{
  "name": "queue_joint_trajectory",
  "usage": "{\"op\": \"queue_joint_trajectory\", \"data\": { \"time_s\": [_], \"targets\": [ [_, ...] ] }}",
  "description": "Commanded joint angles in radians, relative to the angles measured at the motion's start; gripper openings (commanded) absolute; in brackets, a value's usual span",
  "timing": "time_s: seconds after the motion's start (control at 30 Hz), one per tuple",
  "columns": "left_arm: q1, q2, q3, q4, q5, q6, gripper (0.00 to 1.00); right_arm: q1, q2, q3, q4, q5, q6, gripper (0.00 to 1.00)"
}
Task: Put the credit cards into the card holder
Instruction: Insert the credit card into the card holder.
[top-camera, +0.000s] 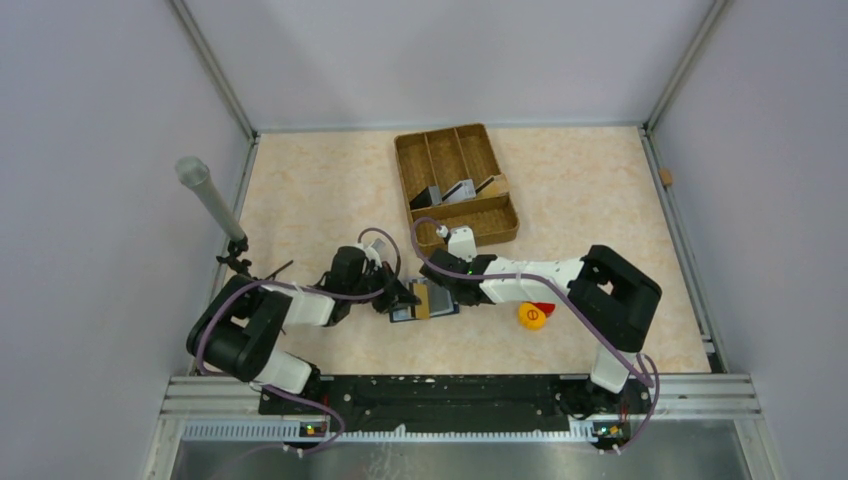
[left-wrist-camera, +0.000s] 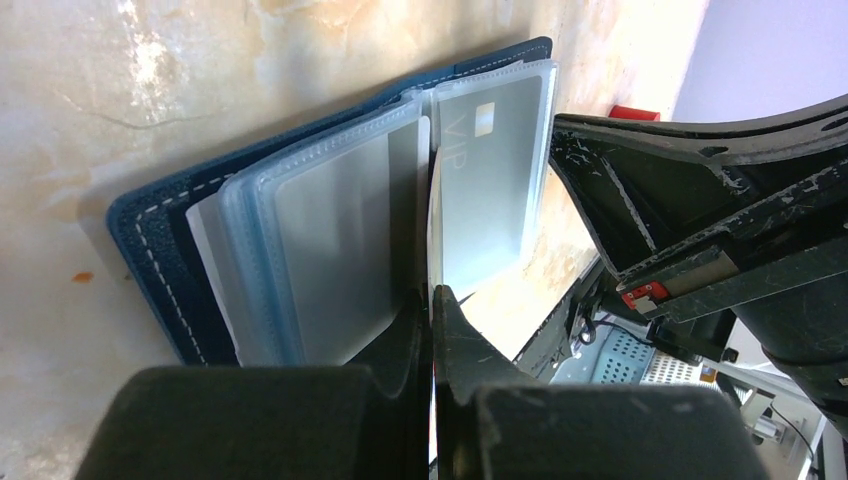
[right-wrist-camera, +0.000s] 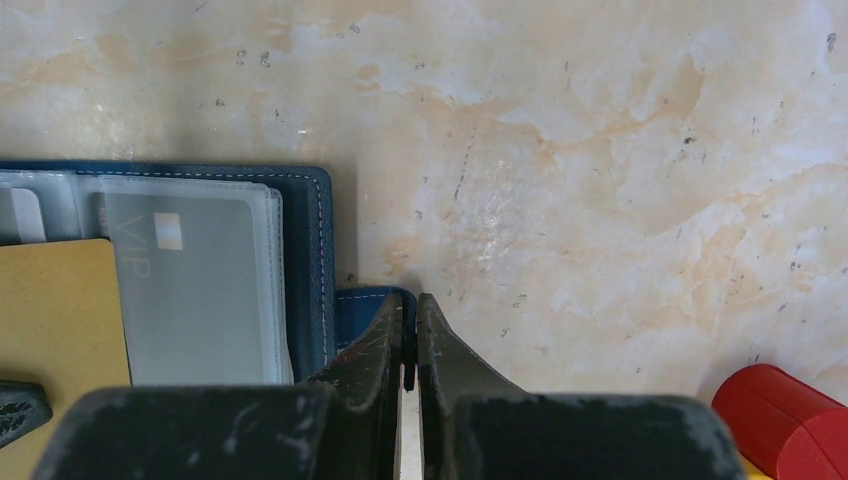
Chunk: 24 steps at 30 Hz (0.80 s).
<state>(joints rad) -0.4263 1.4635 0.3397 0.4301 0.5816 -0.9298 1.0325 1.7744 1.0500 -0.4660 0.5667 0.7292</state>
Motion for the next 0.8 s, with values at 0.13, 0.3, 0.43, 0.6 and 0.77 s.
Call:
{"op": "queue_joint_trajectory", "data": {
  "time_s": [0.13,0.3,0.43,0.6,0.77],
  "targets": [
    [0.018,0.065,0.017,0.073,0.001,0.038,0.0,0.006,0.039,0.021,-0.036,0.009,0.007,0.0],
    [0.023,0.103,0.012,0.118,-0.009,0.042,0.0,0.005,0.039,0.022,-0.035,0.008,0.007,0.0],
    [0.023,0.138,0.002,0.199,0.001,0.027,0.0,0.005,0.039,0.022,-0.039,0.007,0.007,0.0],
    [0.023,0.16,0.006,0.227,-0.002,0.037,0.0,0.005,0.039,0.023,-0.042,0.008,0.007,0.0],
    [0.023,0.173,-0.001,0.244,-0.005,0.044,0.0,0.005,0.039,0.023,-0.042,0.007,0.007,0.0]
  ]
}}
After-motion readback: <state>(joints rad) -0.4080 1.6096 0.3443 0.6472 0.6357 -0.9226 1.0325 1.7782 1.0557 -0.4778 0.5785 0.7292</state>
